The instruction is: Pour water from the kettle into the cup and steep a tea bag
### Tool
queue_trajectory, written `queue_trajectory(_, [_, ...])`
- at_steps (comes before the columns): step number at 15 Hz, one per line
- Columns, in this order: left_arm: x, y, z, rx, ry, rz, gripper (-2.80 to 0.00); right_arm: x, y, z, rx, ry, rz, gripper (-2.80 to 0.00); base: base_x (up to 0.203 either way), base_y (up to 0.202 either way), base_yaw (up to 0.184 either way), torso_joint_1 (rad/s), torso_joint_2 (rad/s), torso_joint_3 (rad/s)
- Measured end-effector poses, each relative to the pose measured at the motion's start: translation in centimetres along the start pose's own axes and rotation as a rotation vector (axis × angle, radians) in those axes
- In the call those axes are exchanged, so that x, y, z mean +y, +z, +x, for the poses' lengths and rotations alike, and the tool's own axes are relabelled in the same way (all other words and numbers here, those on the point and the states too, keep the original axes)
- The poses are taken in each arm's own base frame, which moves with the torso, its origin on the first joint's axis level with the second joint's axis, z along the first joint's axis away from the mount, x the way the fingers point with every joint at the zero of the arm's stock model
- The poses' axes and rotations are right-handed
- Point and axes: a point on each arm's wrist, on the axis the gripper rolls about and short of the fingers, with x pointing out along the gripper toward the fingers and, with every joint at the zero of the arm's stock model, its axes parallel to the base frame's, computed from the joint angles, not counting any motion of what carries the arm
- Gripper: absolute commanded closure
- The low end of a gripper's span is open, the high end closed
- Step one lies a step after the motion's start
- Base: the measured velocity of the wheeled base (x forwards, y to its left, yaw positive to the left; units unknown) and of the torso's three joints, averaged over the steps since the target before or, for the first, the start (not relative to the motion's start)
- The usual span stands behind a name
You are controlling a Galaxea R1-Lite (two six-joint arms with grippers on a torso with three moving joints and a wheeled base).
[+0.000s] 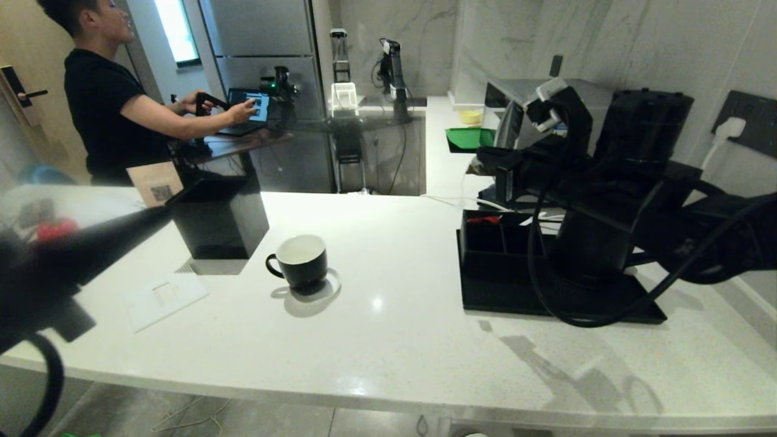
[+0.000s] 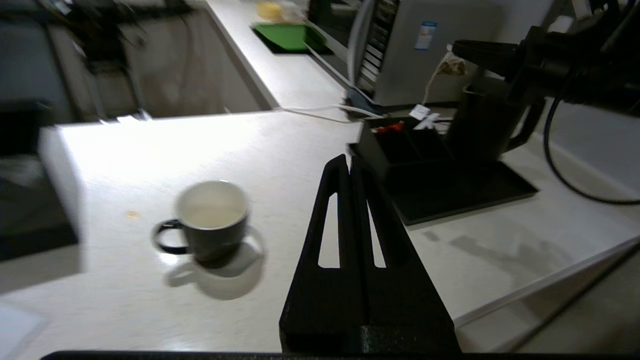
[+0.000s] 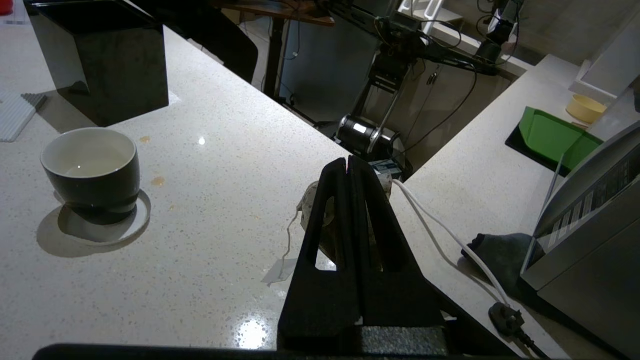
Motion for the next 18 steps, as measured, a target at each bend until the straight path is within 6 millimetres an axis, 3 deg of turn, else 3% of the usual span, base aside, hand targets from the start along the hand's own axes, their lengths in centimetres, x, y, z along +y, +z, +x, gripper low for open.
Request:
queue_trajectory(14, [3.3,-3.4,14.5,0.12,-0.063,-0.392,0.0,0.1,-0.5,0.6,0.001,0.003,0.016,0.0,0.0,0.0,0.0,0.0,0.0,0.0])
queue_trajectory(18, [3.5,-5.1,16.9,0.181,-0.056,-0.475,0.0,0.1,-1.0,1.1,0.013,0.004,0.017,0.0,0.0,0.0,0.0,0.0,0.0,0.0])
